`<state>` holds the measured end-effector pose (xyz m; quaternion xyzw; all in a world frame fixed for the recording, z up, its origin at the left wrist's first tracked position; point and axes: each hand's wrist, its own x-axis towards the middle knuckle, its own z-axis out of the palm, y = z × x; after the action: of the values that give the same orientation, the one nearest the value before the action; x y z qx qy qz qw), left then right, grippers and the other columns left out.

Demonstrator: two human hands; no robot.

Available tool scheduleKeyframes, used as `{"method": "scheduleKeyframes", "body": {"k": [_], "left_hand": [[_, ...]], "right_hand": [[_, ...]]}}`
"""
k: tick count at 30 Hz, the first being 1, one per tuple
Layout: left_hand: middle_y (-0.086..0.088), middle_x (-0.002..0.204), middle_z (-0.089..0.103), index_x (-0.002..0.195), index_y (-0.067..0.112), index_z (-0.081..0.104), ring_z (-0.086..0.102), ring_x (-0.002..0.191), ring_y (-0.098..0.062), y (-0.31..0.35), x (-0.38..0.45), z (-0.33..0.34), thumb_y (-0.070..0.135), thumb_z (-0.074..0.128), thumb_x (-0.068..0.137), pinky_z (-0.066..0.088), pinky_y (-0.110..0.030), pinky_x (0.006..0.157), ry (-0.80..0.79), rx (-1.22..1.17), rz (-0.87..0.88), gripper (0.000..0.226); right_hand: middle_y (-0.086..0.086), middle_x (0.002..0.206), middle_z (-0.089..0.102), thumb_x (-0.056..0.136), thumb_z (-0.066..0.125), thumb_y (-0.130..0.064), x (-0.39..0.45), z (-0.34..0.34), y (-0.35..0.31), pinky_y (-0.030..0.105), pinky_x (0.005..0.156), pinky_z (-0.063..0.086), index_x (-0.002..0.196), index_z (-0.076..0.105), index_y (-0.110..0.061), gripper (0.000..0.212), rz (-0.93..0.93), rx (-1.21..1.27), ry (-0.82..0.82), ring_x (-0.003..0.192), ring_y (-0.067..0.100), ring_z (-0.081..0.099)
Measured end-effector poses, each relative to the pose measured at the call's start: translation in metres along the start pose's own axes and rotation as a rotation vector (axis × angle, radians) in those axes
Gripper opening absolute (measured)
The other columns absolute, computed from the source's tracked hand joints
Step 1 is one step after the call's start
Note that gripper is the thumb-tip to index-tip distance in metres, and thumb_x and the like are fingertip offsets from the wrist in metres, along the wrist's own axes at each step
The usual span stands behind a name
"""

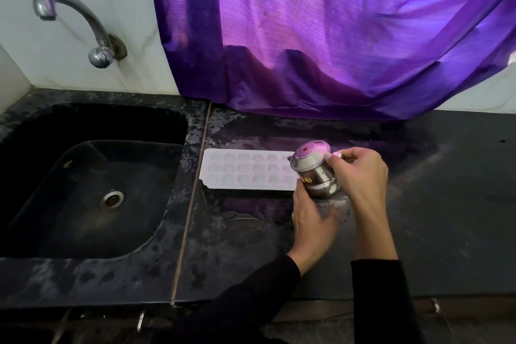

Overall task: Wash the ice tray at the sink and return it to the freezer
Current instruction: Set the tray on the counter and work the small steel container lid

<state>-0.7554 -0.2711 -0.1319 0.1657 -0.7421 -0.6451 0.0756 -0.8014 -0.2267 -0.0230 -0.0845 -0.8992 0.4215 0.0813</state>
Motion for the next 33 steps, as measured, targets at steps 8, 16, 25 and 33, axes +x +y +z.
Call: {"method": "scheduleKeyframes", "body": {"k": [8, 16, 25, 33], "left_hand": [[-0.004, 0.139, 0.048, 0.145, 0.031, 0.026, 0.048, 0.127, -0.021, -0.008, 0.004, -0.002, 0.047, 0.056, 0.064, 0.041, -0.046, 0.107, -0.044, -0.01, -0.04, 0.087], [-0.002, 0.138, 0.046, 0.145, 0.034, 0.025, 0.048, 0.127, -0.02, -0.007, 0.003, -0.003, 0.043, 0.057, 0.066, 0.041, -0.045, 0.107, -0.057, -0.022, -0.029, 0.087], [-0.002, 0.138, 0.044, 0.147, 0.028, 0.024, 0.047, 0.128, -0.02, -0.006, 0.001, -0.004, 0.04, 0.056, 0.066, 0.041, -0.044, 0.107, -0.061, -0.014, -0.01, 0.088], [-0.003, 0.142, 0.033, 0.151, 0.016, 0.017, 0.038, 0.131, -0.019, 0.006, -0.004, -0.012, 0.036, 0.06, 0.069, 0.034, -0.036, 0.11, -0.03, 0.006, 0.03, 0.095]], "right_hand": [[-0.001, 0.079, 0.069, 0.081, 0.068, -0.032, -0.003, 0.005, -0.005, 0.031, 0.07, 0.046, 0.08, 0.069, -0.023, 0.009, -0.013, -0.068, 0.002, 0.082, 0.021, 0.062], [0.001, 0.082, 0.07, 0.08, 0.067, -0.031, -0.002, 0.005, -0.007, 0.035, 0.075, 0.048, 0.08, 0.069, -0.024, 0.007, -0.014, -0.087, 0.01, 0.084, 0.023, 0.063], [0.003, 0.087, 0.072, 0.079, 0.068, -0.035, 0.0, 0.004, -0.003, 0.034, 0.077, 0.049, 0.085, 0.072, -0.022, 0.015, 0.016, -0.063, 0.014, 0.09, 0.024, 0.064], [0.001, 0.081, 0.072, 0.078, 0.071, -0.033, 0.005, 0.0, 0.0, 0.034, 0.081, 0.052, 0.082, 0.072, -0.023, 0.01, 0.055, 0.05, -0.033, 0.088, 0.02, 0.066]]}}
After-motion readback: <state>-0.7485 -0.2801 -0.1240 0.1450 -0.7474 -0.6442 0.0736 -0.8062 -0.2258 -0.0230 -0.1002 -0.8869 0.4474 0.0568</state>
